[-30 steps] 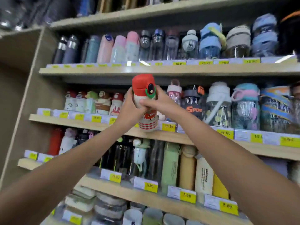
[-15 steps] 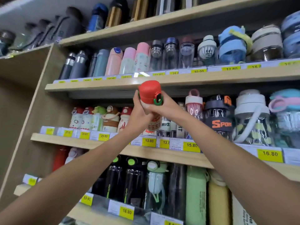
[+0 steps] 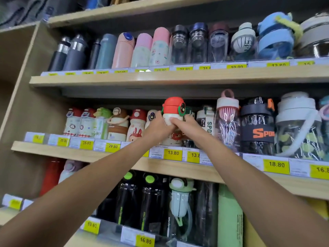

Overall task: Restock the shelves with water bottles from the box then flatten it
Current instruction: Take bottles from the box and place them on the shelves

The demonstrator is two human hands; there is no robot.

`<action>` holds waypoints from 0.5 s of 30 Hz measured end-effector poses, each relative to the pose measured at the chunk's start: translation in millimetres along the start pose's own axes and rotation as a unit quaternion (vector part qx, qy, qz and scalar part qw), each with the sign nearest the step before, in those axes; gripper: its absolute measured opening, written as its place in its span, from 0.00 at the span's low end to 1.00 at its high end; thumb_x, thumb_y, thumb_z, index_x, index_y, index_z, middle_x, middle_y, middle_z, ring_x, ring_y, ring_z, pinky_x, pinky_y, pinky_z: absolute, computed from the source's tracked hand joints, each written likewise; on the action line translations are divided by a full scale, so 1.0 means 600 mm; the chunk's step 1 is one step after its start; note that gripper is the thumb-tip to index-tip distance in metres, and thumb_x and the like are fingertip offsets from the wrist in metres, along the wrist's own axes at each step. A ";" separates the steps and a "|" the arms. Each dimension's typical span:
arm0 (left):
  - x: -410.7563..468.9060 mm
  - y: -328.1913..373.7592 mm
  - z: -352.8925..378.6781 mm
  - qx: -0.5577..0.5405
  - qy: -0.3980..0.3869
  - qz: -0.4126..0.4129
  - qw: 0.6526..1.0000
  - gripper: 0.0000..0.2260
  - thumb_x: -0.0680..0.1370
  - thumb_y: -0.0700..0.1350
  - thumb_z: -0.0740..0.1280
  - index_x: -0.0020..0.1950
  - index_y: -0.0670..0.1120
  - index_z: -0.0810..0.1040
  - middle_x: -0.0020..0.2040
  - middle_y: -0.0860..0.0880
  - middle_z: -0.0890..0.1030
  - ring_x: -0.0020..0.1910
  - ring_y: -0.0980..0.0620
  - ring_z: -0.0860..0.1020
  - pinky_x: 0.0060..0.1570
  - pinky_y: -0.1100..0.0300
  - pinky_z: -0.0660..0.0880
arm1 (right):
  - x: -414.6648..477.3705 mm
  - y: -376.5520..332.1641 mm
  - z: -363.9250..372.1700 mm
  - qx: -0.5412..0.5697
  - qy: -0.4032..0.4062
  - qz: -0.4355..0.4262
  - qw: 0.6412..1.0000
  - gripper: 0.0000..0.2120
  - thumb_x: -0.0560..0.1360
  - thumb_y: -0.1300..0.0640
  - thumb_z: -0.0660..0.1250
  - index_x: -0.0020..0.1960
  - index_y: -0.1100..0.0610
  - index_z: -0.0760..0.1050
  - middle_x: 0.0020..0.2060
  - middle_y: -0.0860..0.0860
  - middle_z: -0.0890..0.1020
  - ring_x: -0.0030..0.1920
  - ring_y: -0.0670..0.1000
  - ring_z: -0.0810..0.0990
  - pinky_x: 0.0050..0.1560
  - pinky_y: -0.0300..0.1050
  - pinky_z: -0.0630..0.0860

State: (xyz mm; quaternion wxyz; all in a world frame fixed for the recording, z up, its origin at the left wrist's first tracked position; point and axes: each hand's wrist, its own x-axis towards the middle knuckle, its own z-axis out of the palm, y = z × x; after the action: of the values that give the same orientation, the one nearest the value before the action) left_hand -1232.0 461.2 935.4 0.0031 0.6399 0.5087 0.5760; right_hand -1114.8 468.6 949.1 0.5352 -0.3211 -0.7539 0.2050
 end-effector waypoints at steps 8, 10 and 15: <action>0.034 -0.016 0.010 0.009 -0.029 -0.043 0.999 0.28 0.77 0.55 0.64 0.71 0.42 0.59 0.62 0.44 0.74 0.56 0.46 0.74 0.44 0.61 0.63 | 0.015 0.012 0.021 -0.001 0.047 0.026 0.999 0.12 0.77 0.53 0.63 0.59 0.54 0.73 0.45 0.47 0.77 0.38 0.39 0.74 0.33 0.35 0.68; 0.035 -0.017 0.008 0.007 -0.032 -0.044 0.999 0.28 0.77 0.55 0.63 0.71 0.43 0.59 0.62 0.45 0.74 0.51 0.48 0.72 0.44 0.60 0.63 | 0.017 0.014 0.024 -0.015 0.059 0.014 0.998 0.08 0.77 0.52 0.63 0.55 0.52 0.74 0.41 0.45 0.78 0.38 0.40 0.75 0.34 0.36 0.69; 0.038 -0.023 0.010 0.026 -0.027 -0.043 0.998 0.29 0.74 0.58 0.65 0.69 0.44 0.61 0.62 0.44 0.76 0.58 0.44 0.75 0.47 0.58 0.67 | 0.012 0.022 0.028 -0.037 0.087 0.025 0.995 0.08 0.75 0.50 0.63 0.49 0.52 0.76 0.39 0.47 0.79 0.38 0.46 0.77 0.34 0.40 0.69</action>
State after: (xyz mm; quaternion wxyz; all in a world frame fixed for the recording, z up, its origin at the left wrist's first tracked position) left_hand -1240.6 486.6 942.0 0.0249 0.6325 0.5505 0.5443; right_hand -1128.6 483.5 939.3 0.5812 -0.3761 -0.7033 0.1614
